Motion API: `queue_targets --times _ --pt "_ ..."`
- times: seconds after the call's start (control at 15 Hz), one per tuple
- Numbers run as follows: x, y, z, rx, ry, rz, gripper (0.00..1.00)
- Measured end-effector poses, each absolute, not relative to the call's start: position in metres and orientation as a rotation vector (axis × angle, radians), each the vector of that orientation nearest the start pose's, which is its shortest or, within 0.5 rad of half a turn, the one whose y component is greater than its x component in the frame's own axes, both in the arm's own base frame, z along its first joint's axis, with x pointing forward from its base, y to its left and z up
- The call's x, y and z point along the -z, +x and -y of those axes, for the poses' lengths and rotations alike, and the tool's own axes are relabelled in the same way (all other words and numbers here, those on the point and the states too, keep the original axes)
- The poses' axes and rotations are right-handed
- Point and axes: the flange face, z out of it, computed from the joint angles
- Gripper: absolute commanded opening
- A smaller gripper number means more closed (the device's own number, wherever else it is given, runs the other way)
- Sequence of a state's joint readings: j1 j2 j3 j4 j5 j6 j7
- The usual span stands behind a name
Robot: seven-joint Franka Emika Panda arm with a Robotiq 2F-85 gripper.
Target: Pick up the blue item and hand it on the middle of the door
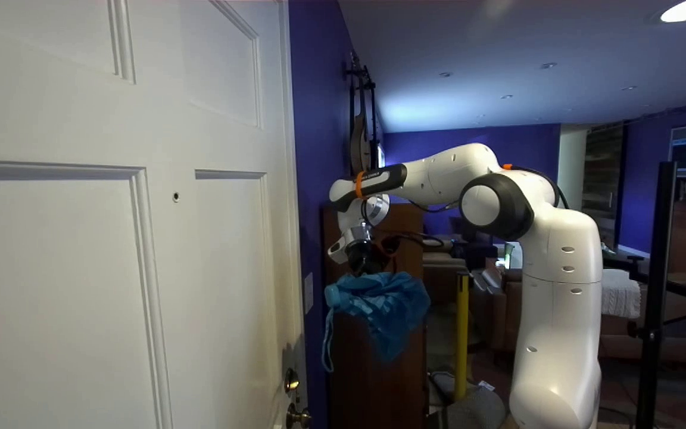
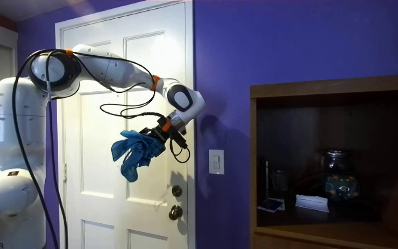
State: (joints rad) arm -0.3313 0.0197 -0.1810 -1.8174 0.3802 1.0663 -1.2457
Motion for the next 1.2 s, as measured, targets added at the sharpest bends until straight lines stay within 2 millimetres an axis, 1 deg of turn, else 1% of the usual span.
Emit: queue_targets --times 0.27,0.6,0.73,0.8,0.93,1.13,1.2 --pt "-0.465 0.436 0.17 -0.19 -2.058 0.927 0.01" --pt "-0.437 0.44 0.146 -0.127 -2.004 0.956 0.01" --pt "-0.431 0.443 0.137 -0.12 -1.989 0.974 0.01" --pt "-0.429 0.444 0.132 -0.123 -1.978 0.988 0.06" --pt "-0.427 0.446 0.125 -0.129 -1.963 1.012 0.06" --pt "-0.427 0.446 0.123 -0.13 -1.96 1.018 0.06" --pt "-0.427 0.446 0.123 -0.13 -1.959 1.018 0.01"
